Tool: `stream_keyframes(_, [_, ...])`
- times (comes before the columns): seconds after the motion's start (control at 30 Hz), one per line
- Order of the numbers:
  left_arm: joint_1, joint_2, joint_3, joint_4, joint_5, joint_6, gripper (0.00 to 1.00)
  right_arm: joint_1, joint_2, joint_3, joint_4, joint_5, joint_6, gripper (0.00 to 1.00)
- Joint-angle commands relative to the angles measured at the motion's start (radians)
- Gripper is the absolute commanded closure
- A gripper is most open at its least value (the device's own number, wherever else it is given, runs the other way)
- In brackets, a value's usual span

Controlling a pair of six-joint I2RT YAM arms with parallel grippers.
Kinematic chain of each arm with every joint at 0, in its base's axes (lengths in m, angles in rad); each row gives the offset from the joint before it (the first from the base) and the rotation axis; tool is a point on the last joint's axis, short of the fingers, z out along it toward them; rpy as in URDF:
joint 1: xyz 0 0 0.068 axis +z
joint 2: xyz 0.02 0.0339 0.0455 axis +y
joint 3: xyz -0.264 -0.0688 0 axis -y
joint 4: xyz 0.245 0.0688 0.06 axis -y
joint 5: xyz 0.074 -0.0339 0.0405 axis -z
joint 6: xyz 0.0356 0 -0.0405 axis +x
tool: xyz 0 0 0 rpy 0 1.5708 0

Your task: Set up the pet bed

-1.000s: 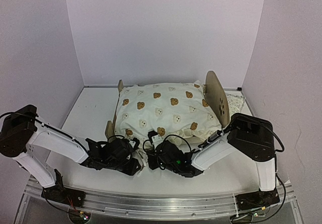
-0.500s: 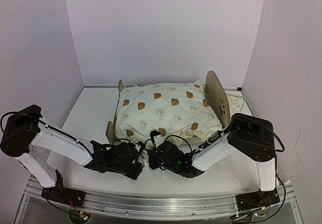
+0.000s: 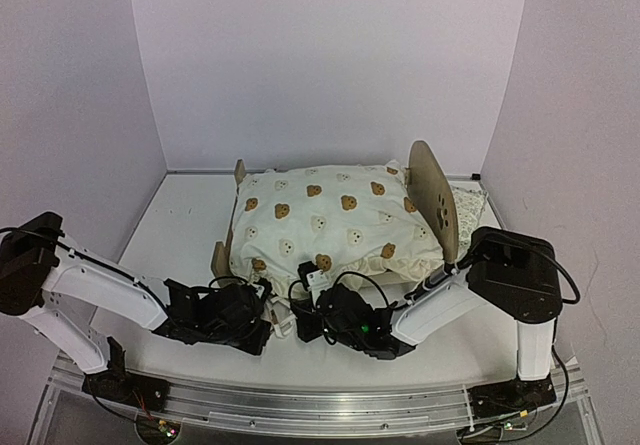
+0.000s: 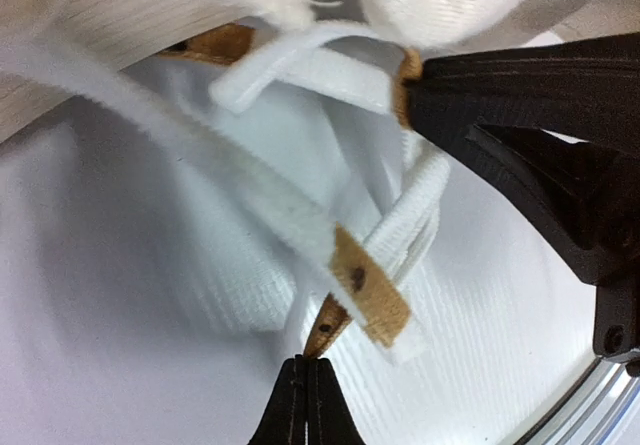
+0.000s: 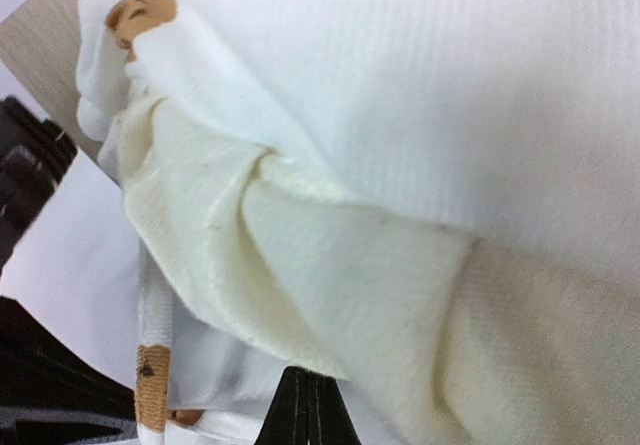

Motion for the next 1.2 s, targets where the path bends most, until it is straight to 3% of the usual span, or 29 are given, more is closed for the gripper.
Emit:
stream_keyframes(0.0, [-0.004,-0.090,-0.036,-0.068,-0.075,-0.079,1.00,0.019,-0.043,-0.037,0.138,-0.067,-0.082,1.00])
stream_keyframes(0.2, [-0.004,-0.169,-0.077,-0.061,-0.066,-0.108,1.00,0.041,-0.034,-0.061,0.272,-0.194,-0.219,1.00])
stream_keyframes(0.67, [-0.003,-0.267,-0.123,-0.082,-0.089,-0.177,1.00,0.058,0.032,-0.039,0.545,-0.177,-0.340,1.00])
stream_keyframes(0.83, [-0.003,-0.297,-0.120,-0.082,-0.070,-0.178,1.00,0.067,0.023,-0.064,0.598,-0.299,-0.397,1.00])
stream_keyframes(1.17, [-0.003,-0.363,-0.132,-0.065,-0.032,-0.188,1.00,0.098,-0.043,-0.069,0.601,-0.345,-0.448,1.00])
